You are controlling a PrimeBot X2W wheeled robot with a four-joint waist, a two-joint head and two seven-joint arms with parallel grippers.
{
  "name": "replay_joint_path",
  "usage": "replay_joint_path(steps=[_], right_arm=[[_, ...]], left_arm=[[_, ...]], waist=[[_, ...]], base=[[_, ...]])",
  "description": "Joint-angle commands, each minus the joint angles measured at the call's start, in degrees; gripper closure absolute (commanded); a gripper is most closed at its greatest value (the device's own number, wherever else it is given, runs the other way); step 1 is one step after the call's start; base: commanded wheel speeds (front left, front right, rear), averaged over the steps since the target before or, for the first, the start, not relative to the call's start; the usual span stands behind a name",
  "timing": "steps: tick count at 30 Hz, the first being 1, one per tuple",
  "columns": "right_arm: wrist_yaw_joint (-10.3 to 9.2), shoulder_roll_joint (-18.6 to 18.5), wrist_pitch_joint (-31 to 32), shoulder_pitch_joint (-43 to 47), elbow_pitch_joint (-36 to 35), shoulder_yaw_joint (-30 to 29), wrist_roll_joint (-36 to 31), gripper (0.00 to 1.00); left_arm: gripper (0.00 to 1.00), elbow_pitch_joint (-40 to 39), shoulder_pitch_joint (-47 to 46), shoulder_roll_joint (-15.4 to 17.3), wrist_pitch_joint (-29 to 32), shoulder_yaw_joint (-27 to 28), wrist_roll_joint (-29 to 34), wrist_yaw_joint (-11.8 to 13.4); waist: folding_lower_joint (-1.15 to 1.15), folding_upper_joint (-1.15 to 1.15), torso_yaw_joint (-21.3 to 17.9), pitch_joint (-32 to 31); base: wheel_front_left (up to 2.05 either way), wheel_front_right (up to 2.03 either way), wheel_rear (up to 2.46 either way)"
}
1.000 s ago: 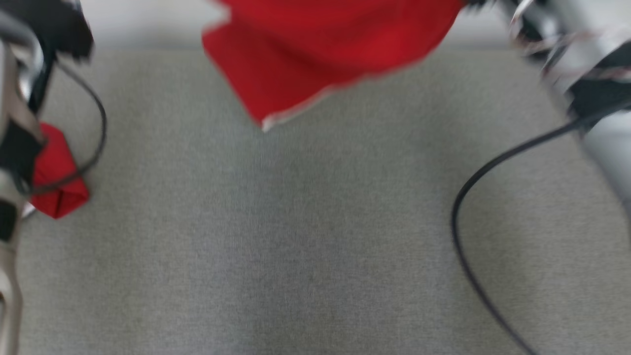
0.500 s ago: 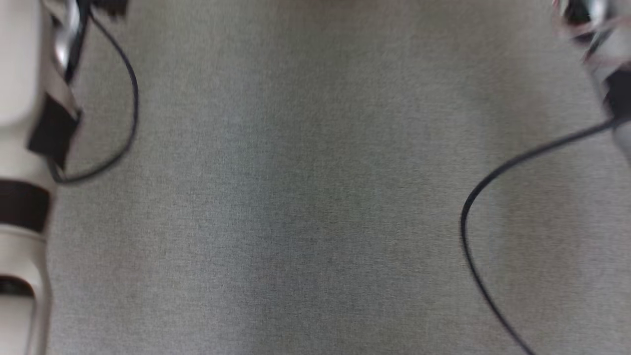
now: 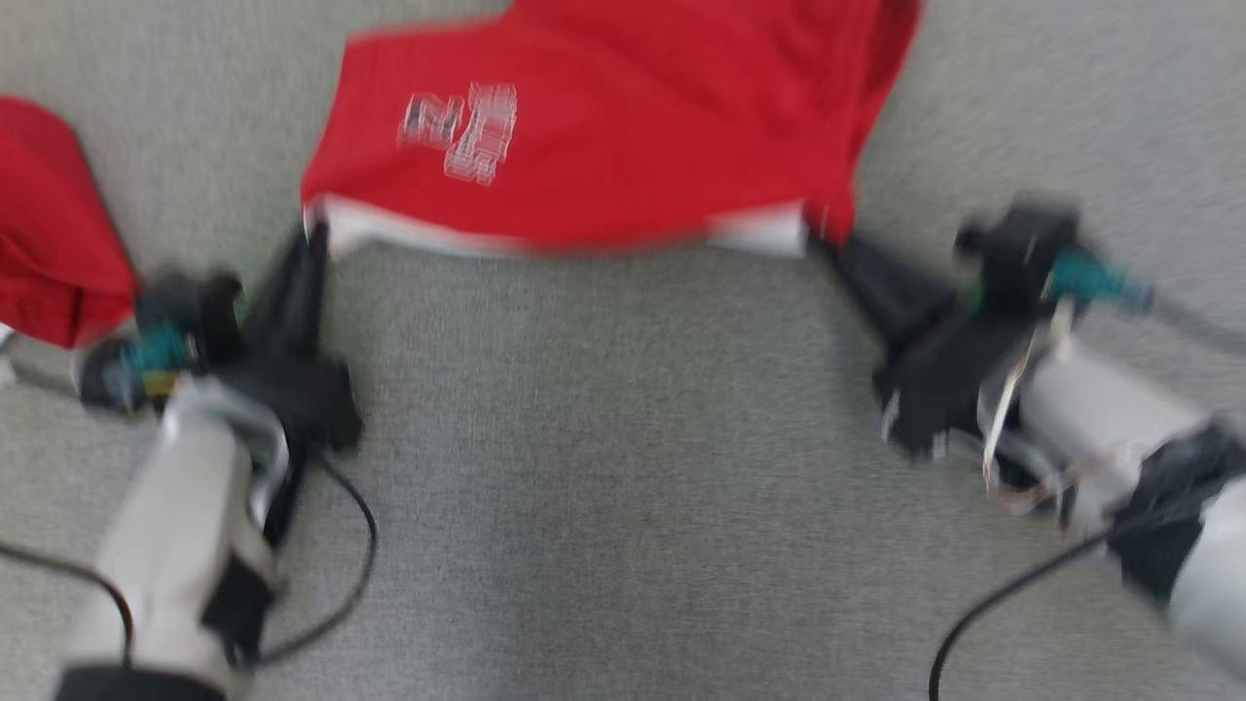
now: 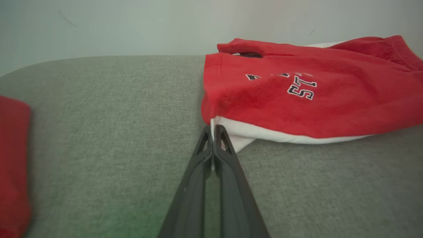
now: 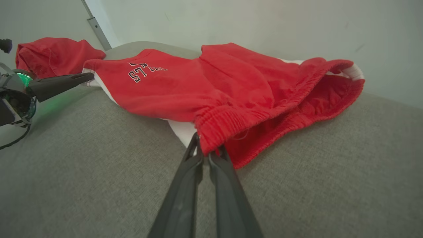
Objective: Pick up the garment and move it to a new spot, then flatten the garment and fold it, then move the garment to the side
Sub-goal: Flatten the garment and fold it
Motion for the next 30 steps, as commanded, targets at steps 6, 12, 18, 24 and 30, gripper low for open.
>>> replay_joint_path(steps=[6, 12, 18, 24, 30], right_arm=[[-0.05, -0.6, -0.1, 10.5, -2.5, 2.7, 4.7, 1.0], [-0.06, 0.2, -0.1, 18.4, -1.0, 2.7, 7.5, 1.0], [-0.07, 1.1, -0.1, 25.5, -0.3, 1.5, 9.1, 1.0], [-0.06, 1.2, -0.1, 31.4, -0.2, 1.3, 8.3, 1.0], [-0.06, 1.1, -0.1, 36.9, -1.7, 0.1, 7.2, 1.0]], left_arm=[[1.0, 1.9, 11.9, -0.2, -0.1, 3.4, 0.0, -0.6], [1.0, 2.9, 22.2, -0.8, -0.1, 7.9, -0.1, -0.3], [1.0, 1.5, 32.9, -3.1, 0.1, 11.0, 1.6, 0.0], [1.0, 0.3, 40.2, -4.8, 0.1, 12.9, 2.6, -0.3], [1.0, -0.4, 44.9, -5.7, 0.0, 14.6, 3.9, -0.7]], waist=[[0.0, -0.01, -3.1, -9.6], [0.0, -0.01, -4.9, -15.4], [0.0, -0.01, -6.0, -21.2], [0.0, -0.01, -6.1, -24.8], [0.0, -0.01, -6.1, -27.2]], base=[[0.0, 0.0, 0.0], [0.0, 0.0, 0.0], [0.0, 0.0, 0.0], [0.0, 0.0, 0.0], [0.0, 0.0, 0.0]])
